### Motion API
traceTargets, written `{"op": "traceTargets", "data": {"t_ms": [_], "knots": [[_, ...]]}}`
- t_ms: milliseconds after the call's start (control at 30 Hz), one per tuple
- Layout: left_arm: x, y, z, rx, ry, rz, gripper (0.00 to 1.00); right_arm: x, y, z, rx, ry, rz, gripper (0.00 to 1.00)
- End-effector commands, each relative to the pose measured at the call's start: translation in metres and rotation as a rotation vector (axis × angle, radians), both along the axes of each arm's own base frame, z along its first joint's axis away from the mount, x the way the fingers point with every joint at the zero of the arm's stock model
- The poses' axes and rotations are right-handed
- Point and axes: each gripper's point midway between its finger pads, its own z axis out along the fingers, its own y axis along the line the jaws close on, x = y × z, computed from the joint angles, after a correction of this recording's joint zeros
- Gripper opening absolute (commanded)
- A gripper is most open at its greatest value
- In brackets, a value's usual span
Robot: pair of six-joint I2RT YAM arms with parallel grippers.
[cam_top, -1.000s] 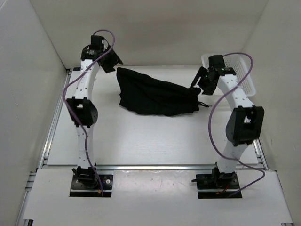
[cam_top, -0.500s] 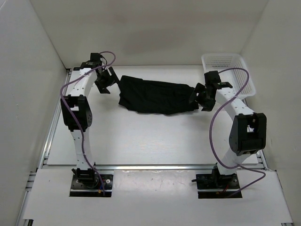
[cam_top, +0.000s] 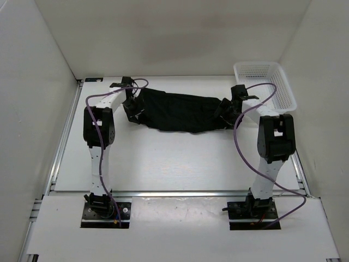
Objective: Fold and stack the shorts
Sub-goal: Fold the shorts
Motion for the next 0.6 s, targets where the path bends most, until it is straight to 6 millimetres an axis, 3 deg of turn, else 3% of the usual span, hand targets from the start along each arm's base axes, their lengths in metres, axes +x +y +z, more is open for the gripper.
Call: {"op": "traceTargets", "data": {"t_ms": [0, 67, 100, 133, 167, 267, 300, 333, 400, 433, 500, 533, 567], "knots": [[0.025, 0.004, 0.009, 0.012, -0.078, 0.018, 0.66, 0.024, 0.009, 0.0, 0.03, -0.037, -0.003, 0.87], [0.029, 0.005, 0.004, 0.021, -0.079, 0.021, 0.5, 0.028, 0.01, -0.001, 0.03, -0.039, -0.003, 0.78], [0.033, 0.005, 0.008, 0.019, -0.091, 0.021, 0.34, 0.027, 0.012, -0.002, 0.022, -0.04, 0.002, 0.73], [0.032, 0.005, 0.003, 0.021, -0.082, 0.021, 0.11, 0.029, 0.013, -0.003, 0.022, -0.039, 0.002, 0.68], [0.032, 0.005, 0.003, 0.021, -0.082, 0.021, 0.1, 0.03, 0.011, -0.004, 0.011, -0.04, -0.003, 0.51], [0.024, 0.02, 0.001, 0.049, -0.064, 0.047, 0.1, 0.025, 0.009, -0.006, -0.001, -0.025, 0.016, 0.23], [0.022, 0.026, 0.013, 0.076, -0.087, 0.056, 0.1, 0.021, 0.009, -0.009, -0.002, -0.015, 0.016, 0.06], [0.018, 0.034, 0.016, 0.088, -0.087, 0.072, 0.1, 0.019, 0.01, -0.006, -0.015, -0.018, 0.029, 0.0], [-0.001, 0.055, 0.013, 0.128, -0.053, 0.107, 0.1, 0.013, 0.009, 0.001, -0.018, -0.031, 0.039, 0.0], [-0.007, 0.062, 0.029, 0.135, -0.077, 0.122, 0.1, 0.003, 0.01, -0.002, -0.036, -0.014, 0.054, 0.0], [-0.034, 0.08, 0.023, 0.154, -0.03, 0.143, 0.1, -0.006, 0.01, 0.007, -0.049, -0.028, 0.068, 0.0], [-0.038, 0.084, 0.039, 0.152, -0.07, 0.147, 0.1, -0.015, 0.011, 0.004, -0.064, -0.018, 0.083, 0.0], [-0.058, 0.091, 0.031, 0.165, -0.028, 0.159, 0.1, -0.019, 0.013, 0.012, -0.069, -0.039, 0.089, 0.0]]}}
